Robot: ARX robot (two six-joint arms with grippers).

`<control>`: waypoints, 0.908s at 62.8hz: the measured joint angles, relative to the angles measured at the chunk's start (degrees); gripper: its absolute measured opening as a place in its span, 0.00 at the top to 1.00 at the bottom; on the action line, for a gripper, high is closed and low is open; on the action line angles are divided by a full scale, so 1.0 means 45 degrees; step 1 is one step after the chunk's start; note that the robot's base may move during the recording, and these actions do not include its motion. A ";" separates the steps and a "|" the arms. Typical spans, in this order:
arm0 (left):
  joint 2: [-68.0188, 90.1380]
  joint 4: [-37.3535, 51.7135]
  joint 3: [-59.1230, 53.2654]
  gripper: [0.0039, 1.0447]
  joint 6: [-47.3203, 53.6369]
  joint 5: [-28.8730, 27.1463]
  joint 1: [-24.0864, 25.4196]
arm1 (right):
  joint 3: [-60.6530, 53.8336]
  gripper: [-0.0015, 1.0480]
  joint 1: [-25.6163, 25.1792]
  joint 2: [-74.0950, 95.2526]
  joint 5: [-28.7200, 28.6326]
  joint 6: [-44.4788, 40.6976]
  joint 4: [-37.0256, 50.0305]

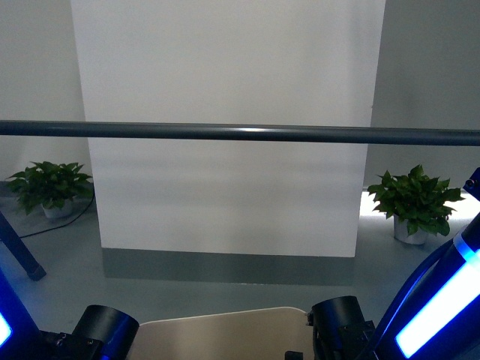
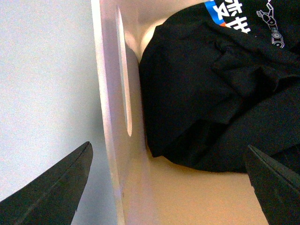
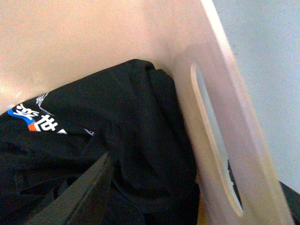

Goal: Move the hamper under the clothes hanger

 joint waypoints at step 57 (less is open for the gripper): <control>-0.3181 0.0622 0.0219 0.06 0.0986 -0.0257 -0.0238 | -0.0651 0.08 -0.0379 -0.2356 0.0903 -0.1098 0.0418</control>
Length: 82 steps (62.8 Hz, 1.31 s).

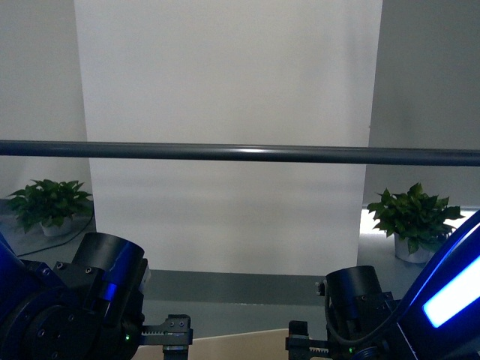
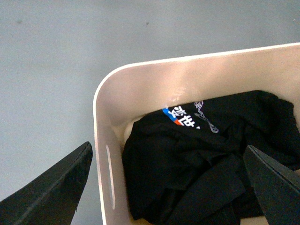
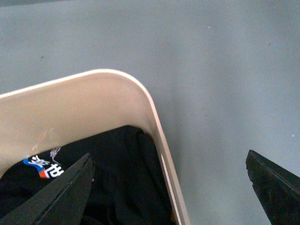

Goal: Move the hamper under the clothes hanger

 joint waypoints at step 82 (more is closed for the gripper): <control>-0.8898 0.5770 -0.6101 0.57 0.1836 0.0437 0.0879 | -0.9719 0.58 0.0034 -1.1035 0.0845 -0.2992 0.7325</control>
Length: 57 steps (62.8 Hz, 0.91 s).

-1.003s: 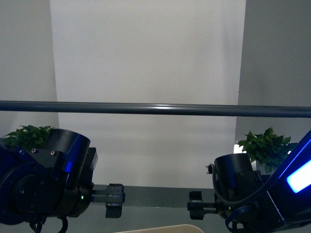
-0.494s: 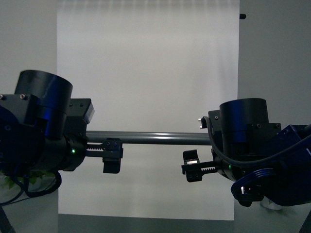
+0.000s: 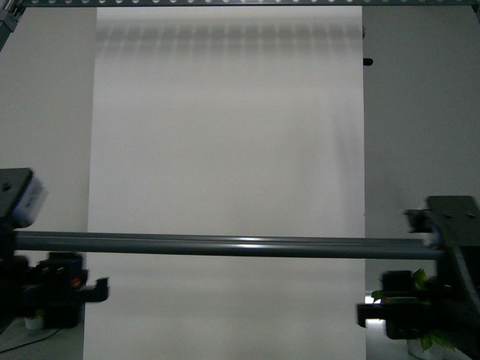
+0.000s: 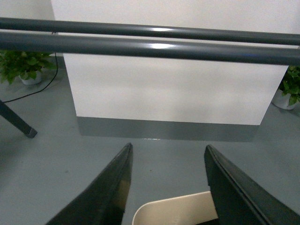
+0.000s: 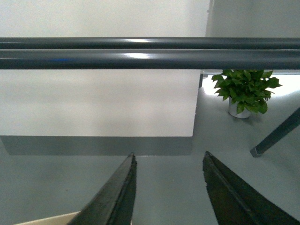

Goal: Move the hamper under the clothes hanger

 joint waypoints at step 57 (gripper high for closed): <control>-0.7169 0.0146 -0.7572 0.97 -0.0029 0.1797 0.1763 | -0.8641 0.98 -0.2754 -0.7699 -0.2890 0.0083 0.0661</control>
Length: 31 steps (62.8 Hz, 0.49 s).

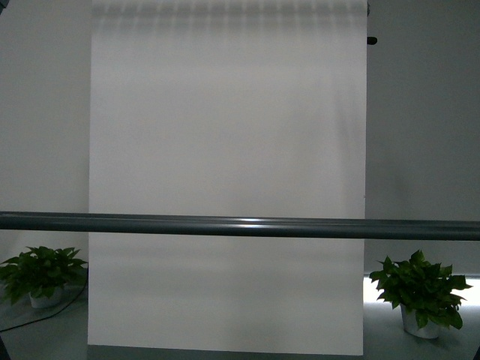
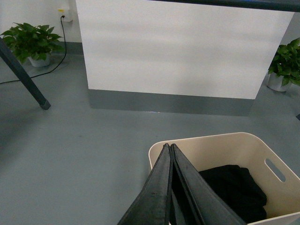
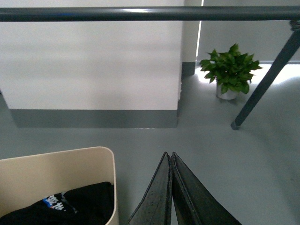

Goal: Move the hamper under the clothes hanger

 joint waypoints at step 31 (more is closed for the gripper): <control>-0.3303 -0.1928 -0.1200 0.97 0.0000 0.0000 0.0000 | -0.1190 0.98 -0.0121 -0.4148 -0.0058 0.0005 -0.3138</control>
